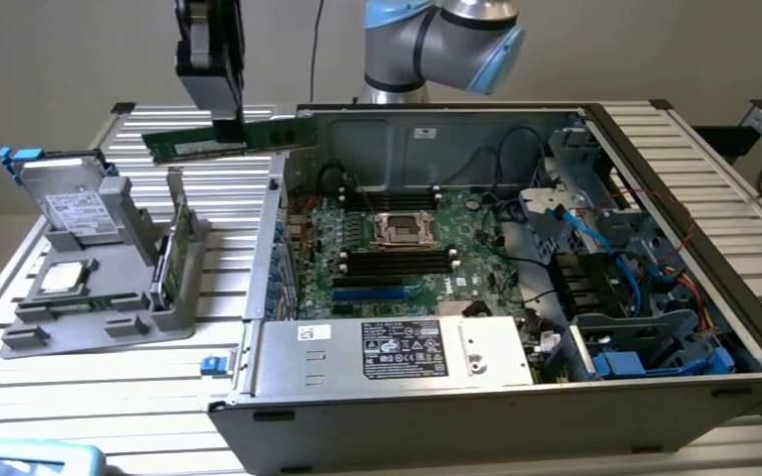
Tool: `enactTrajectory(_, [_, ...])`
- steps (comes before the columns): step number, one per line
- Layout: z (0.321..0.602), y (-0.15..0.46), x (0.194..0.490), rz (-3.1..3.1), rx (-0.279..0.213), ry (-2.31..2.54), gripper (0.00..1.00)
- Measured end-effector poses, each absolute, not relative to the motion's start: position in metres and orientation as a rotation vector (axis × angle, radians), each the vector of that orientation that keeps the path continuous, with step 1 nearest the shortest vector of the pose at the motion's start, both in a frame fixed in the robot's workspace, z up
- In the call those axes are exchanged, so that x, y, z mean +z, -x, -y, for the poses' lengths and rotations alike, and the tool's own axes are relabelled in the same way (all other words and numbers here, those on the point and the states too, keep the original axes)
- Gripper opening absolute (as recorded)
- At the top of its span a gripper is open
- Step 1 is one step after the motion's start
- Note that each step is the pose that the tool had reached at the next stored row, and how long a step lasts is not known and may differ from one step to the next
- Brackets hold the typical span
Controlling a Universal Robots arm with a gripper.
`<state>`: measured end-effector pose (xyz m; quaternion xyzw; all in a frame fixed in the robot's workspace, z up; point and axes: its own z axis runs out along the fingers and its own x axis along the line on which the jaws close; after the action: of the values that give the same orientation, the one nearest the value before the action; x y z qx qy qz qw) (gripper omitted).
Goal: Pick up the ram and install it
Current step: 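Pick up the ram and move it above insertion slot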
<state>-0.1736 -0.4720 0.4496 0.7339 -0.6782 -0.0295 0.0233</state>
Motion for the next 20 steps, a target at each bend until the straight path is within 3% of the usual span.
enactTrajectory(9, [0.472,0.142,0.449,2.136,-0.174,-2.31,0.14])
enactTrajectory(12, [0.472,0.14,0.448,2.172,-0.226,-2.32,0.14])
enactTrajectory(20, [0.472,0.138,0.446,2.213,-0.236,-2.262,0.14])
